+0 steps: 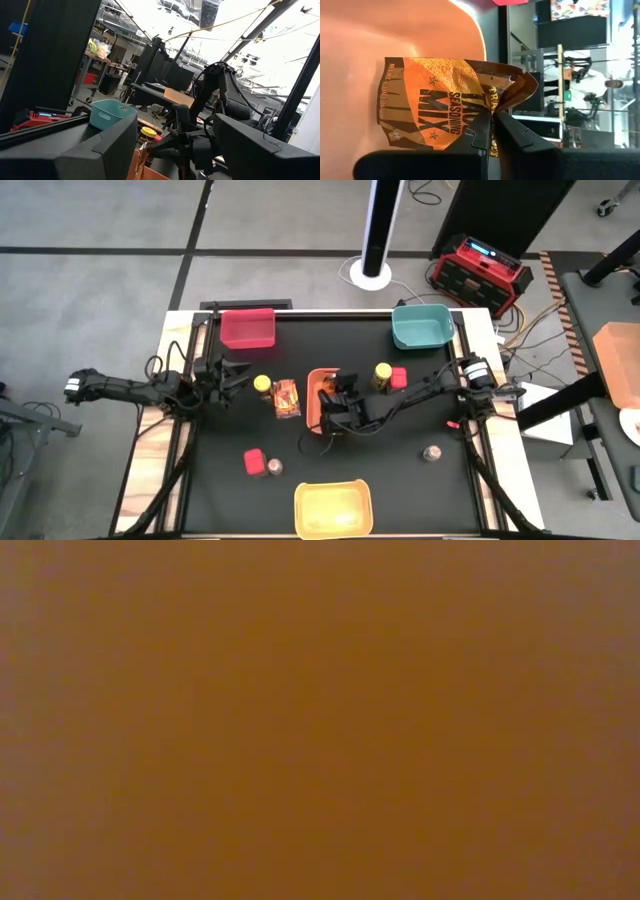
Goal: Sort spices by type
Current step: Put the bottom orange seasoning bag into the orange bin
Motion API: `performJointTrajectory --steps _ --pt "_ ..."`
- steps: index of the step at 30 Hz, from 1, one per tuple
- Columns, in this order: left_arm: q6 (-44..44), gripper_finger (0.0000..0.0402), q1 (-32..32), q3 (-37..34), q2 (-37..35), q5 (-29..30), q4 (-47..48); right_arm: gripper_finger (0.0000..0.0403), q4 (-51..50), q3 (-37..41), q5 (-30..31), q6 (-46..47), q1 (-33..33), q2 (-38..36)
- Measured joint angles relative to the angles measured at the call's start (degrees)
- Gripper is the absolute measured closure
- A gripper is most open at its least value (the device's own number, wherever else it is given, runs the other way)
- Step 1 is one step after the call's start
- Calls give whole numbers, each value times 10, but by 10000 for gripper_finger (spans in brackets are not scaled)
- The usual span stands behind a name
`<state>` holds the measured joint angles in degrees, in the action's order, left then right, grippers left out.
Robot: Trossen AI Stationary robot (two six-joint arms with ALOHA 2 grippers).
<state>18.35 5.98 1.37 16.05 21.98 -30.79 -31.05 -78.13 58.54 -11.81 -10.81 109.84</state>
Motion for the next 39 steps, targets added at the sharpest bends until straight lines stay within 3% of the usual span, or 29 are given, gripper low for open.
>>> performJointTrajectory --steps 16,28,39 --pt "2 155 0 0 0 0 0 386 -1 0 -5 3 7 0" --pt "2 155 0 0 0 0 0 289 -1 0 -5 23 7 0" --pt "2 155 0 0 0 0 0 245 -5 -11 -1 22 6 -9"
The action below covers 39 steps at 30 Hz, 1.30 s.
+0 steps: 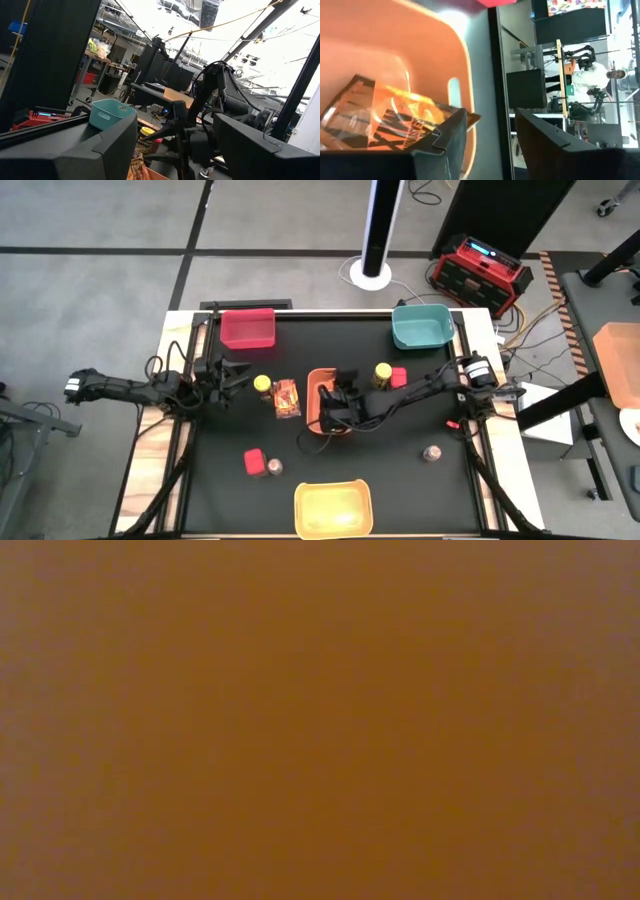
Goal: Sort spices by type
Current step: Put the bottom orange seasoning bag into the orange bin, then put the left yellow seasoning bottle into the blue bin
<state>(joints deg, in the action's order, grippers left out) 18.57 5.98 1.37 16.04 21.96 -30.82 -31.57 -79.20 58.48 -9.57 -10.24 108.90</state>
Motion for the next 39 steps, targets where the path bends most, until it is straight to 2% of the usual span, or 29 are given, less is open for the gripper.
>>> performJointTrajectory --steps 4,8,10,16,19,27,30,33,35,39 --pt "0 155 0 0 0 0 0 239 -3 -5 -2 0 -3 -19" --pt "0 155 0 0 1 0 0 242 -30 -9 -29 12 -9 -40" --pt "2 155 0 0 1 0 0 249 -41 -9 -54 25 -12 -58" --pt "2 155 0 0 2 0 0 284 -102 -9 -176 91 -15 -127" --pt "4 155 0 0 2 0 0 311 -133 -5 -203 124 -23 -168" --pt "14 155 0 0 7 -1 1 388 -164 46 -210 193 -84 -277" --pt "17 155 0 0 16 -17 0 390 -158 76 -206 228 -117 -307" --pt "29 155 2 0 30 -20 -7 390 -143 111 -168 252 -152 -324" --pt "35 155 2 0 42 -20 -24 390 -126 135 -148 260 -172 -332" --pt "45 155 7 0 74 -20 -75 390 -85 184 -144 280 -201 -348"
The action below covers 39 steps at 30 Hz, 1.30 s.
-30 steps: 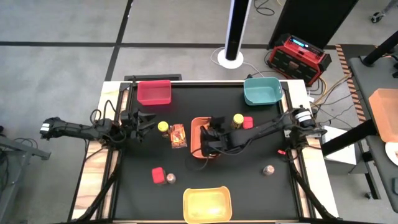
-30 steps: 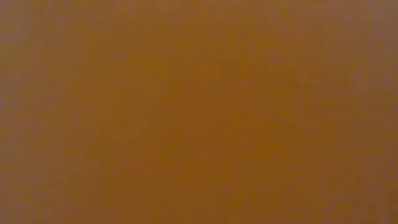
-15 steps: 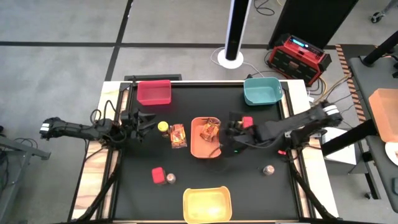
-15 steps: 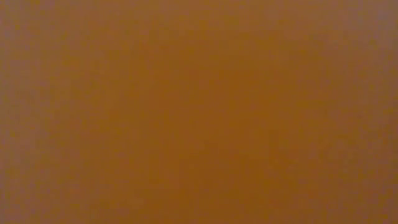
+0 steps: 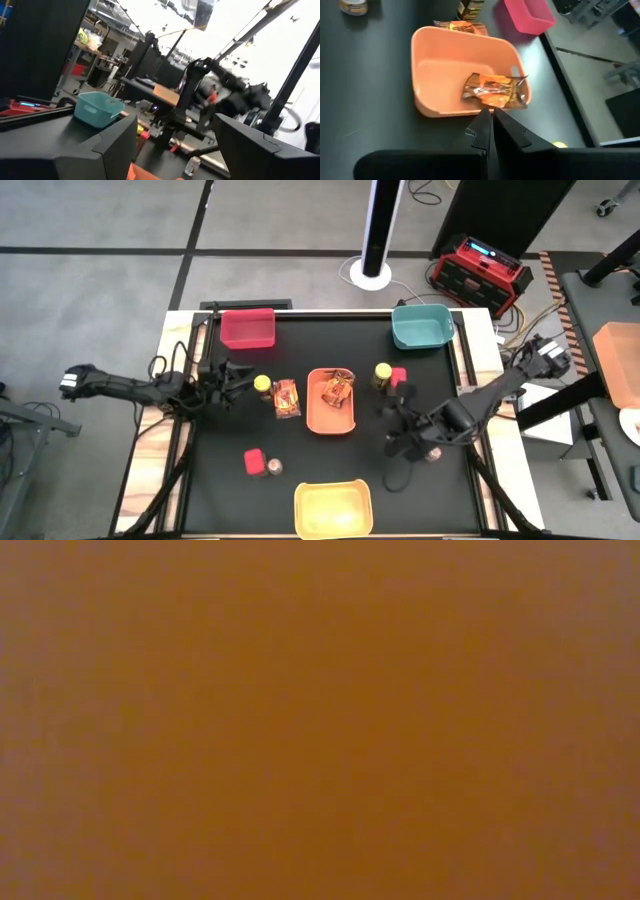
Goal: Sort spices by type
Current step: Put the left yellow seasoning bottle into the blue bin
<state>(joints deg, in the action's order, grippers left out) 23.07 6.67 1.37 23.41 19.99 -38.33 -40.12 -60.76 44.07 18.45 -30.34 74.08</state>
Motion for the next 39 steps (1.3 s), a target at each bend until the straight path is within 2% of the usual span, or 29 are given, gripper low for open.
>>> performJointTrajectory --steps 11,15,18,21,23,29,32,34,36,39 --pt "6 155 23 0 123 0 -146 390 6 63 0 88 -59 -27" --pt "15 155 26 33 176 0 -145 390 6 66 0 102 -74 -28" --pt "12 155 33 80 214 -1 -107 390 6 66 0 106 -81 -28" --pt "8 155 38 145 236 -2 -10 390 6 66 3 107 -81 -28" --pt "19 155 39 199 244 -2 99 390 6 67 11 105 -81 -28" --pt "106 155 38 404 277 9 579 390 6 67 16 100 -81 -28" --pt "134 155 38 496 308 23 771 390 3 67 26 100 -81 -28" --pt "100 155 38 547 329 17 865 390 2 67 28 100 -81 -28" --pt "23 155 45 576 350 -22 944 390 1 67 31 100 -81 -28" --pt "-31 155 52 580 368 -45 980 390 1 67 47 100 -81 -28"
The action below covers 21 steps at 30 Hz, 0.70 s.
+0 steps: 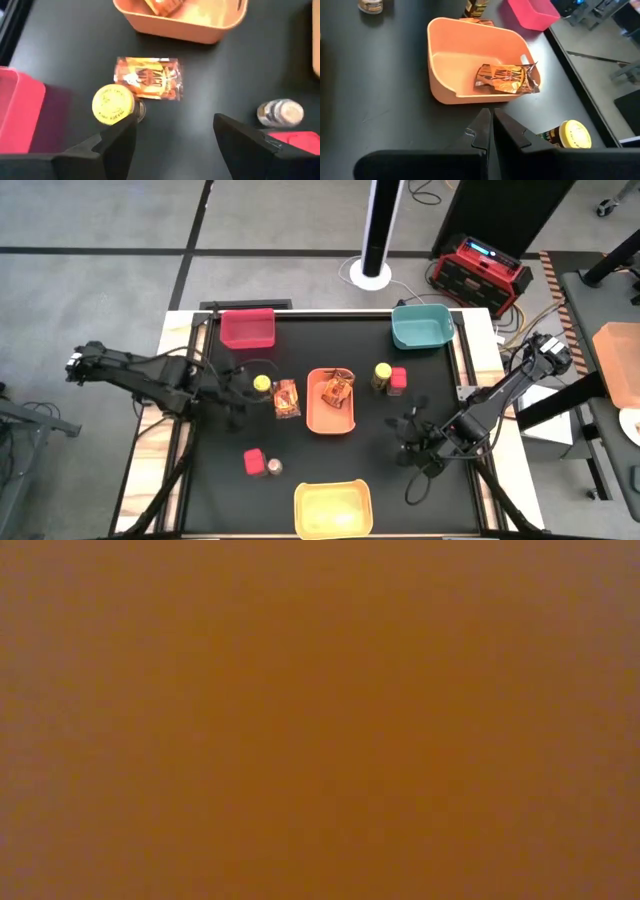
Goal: Sort spices by type
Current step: Put the left yellow seasoning bottle into the blue bin
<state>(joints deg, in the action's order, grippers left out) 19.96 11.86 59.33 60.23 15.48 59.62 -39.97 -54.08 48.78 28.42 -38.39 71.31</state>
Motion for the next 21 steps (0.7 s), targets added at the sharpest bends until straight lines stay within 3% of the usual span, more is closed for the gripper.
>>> performJointTrajectory --steps 12,21 --pt "54 135 -12 -34 9 80 -10 390 -1 0 10 -7 0 0" --pt "22 86 -73 -67 2 84 -63 390 0 0 9 -15 0 -1"
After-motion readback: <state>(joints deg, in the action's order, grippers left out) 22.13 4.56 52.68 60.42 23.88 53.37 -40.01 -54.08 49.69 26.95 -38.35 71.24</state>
